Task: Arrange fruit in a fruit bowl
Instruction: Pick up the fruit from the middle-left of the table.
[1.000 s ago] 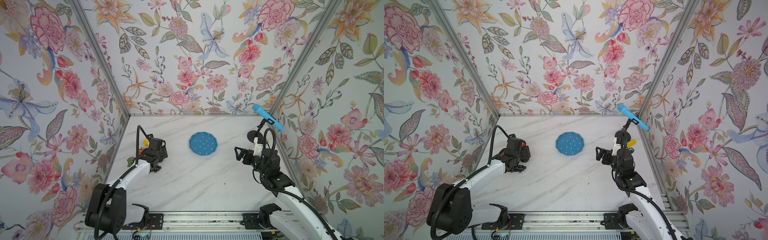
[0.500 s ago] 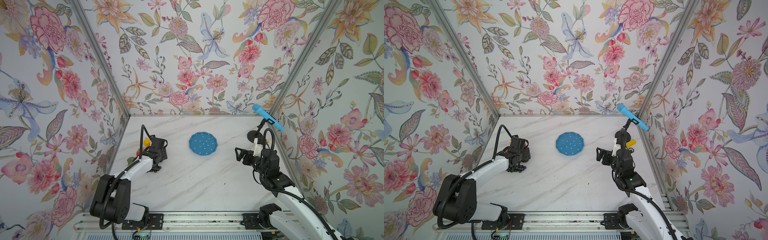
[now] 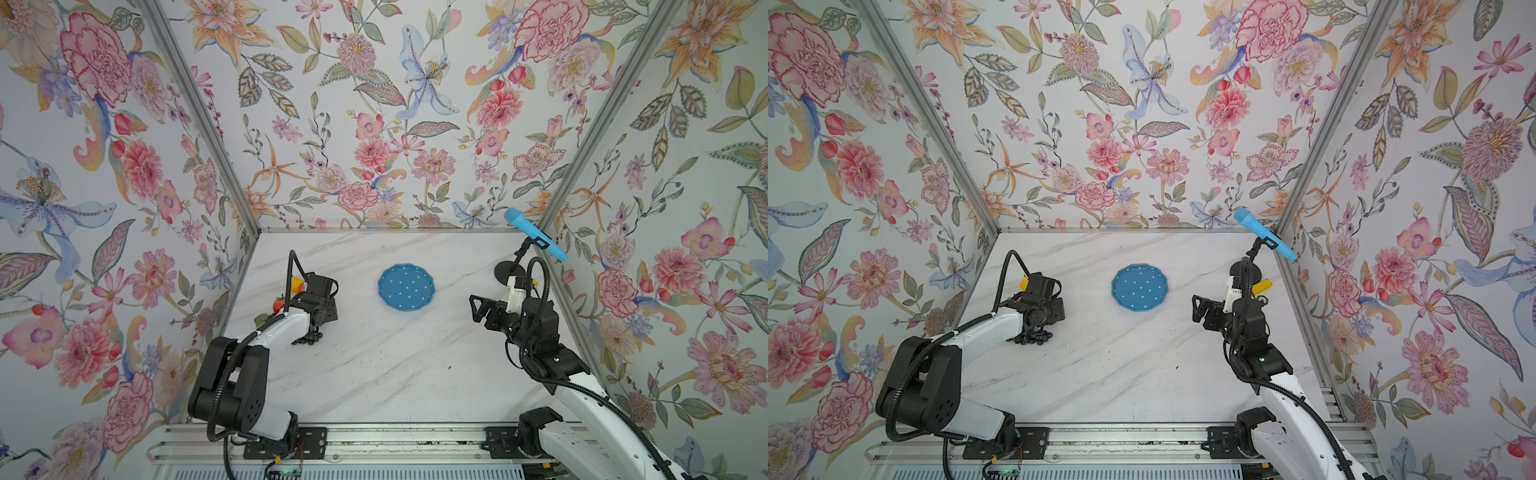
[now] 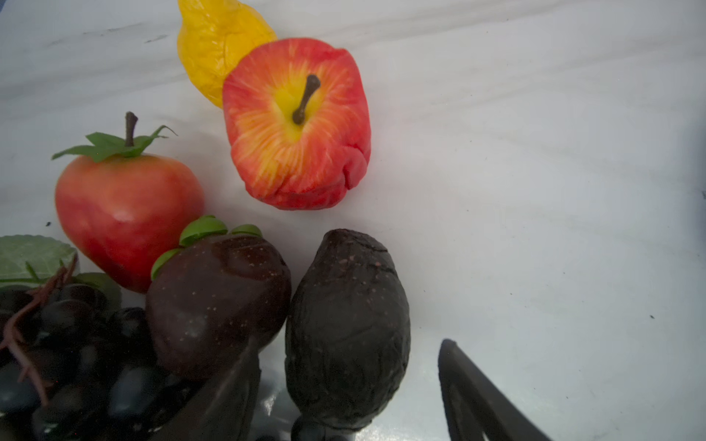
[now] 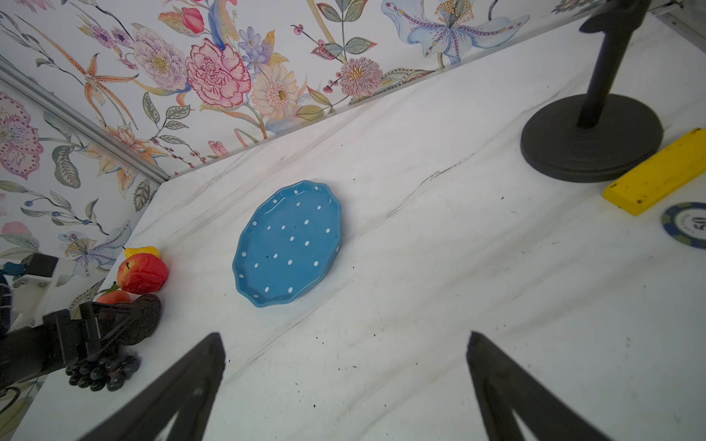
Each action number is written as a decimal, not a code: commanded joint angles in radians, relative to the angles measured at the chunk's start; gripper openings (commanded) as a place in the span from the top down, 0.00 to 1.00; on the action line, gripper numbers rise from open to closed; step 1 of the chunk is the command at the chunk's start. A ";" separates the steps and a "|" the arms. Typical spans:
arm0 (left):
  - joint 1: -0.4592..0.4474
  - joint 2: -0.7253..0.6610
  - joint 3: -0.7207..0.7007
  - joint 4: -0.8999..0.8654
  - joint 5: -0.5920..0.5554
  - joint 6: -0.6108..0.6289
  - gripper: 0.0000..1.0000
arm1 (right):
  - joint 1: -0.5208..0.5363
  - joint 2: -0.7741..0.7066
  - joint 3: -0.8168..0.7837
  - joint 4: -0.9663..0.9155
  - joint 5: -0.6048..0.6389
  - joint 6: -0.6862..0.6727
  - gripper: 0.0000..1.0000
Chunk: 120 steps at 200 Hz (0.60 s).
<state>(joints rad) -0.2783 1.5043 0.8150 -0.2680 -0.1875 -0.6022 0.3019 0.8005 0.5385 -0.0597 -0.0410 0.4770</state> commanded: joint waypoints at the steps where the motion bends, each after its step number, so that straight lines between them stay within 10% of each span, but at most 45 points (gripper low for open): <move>1: -0.011 0.021 0.008 0.005 0.013 0.007 0.26 | 0.007 -0.005 0.014 -0.007 -0.001 0.016 0.01; 120: -0.019 0.124 0.016 0.053 0.019 0.018 0.32 | 0.016 -0.021 0.008 -0.039 0.010 0.020 0.01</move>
<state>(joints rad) -0.2863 1.6127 0.8154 -0.2371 -0.1825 -0.5987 0.3084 0.7944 0.5385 -0.0708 -0.0406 0.4801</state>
